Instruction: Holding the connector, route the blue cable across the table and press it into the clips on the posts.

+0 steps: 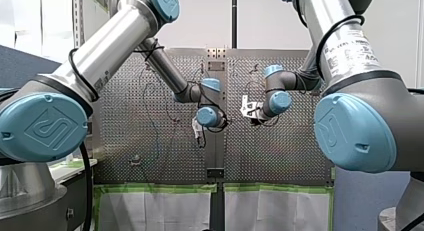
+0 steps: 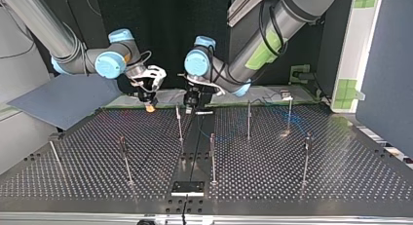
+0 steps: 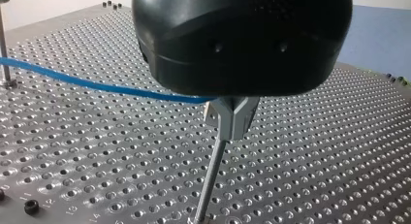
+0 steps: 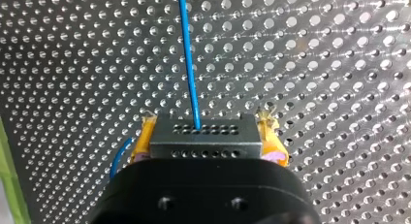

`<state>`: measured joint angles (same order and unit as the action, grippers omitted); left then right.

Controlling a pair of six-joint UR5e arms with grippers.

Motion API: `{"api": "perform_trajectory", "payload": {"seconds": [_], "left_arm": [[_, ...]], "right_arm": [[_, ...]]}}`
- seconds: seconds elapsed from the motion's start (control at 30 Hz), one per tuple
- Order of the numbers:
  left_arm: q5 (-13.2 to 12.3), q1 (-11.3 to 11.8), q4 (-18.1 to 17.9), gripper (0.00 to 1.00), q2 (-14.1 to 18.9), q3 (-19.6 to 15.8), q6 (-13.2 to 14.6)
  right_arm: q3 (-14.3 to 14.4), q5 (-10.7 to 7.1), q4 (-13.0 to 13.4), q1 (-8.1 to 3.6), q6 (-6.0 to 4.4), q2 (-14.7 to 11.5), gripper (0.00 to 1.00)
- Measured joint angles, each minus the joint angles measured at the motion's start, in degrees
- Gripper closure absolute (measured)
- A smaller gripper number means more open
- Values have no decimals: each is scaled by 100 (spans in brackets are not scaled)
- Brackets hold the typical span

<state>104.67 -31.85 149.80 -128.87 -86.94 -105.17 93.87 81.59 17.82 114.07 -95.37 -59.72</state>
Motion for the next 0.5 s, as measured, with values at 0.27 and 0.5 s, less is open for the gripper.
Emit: {"api": "perform_trajectory", "payload": {"seconds": [0.27,0.5], "left_arm": [[-51,126,115,100,-177,174,3],[-186,318,336,100,-354,539,3]], "right_arm": [[-227,-109,3,-53,-23,86,100],[-343,-128,-3,-119,-69,155,100]]}}
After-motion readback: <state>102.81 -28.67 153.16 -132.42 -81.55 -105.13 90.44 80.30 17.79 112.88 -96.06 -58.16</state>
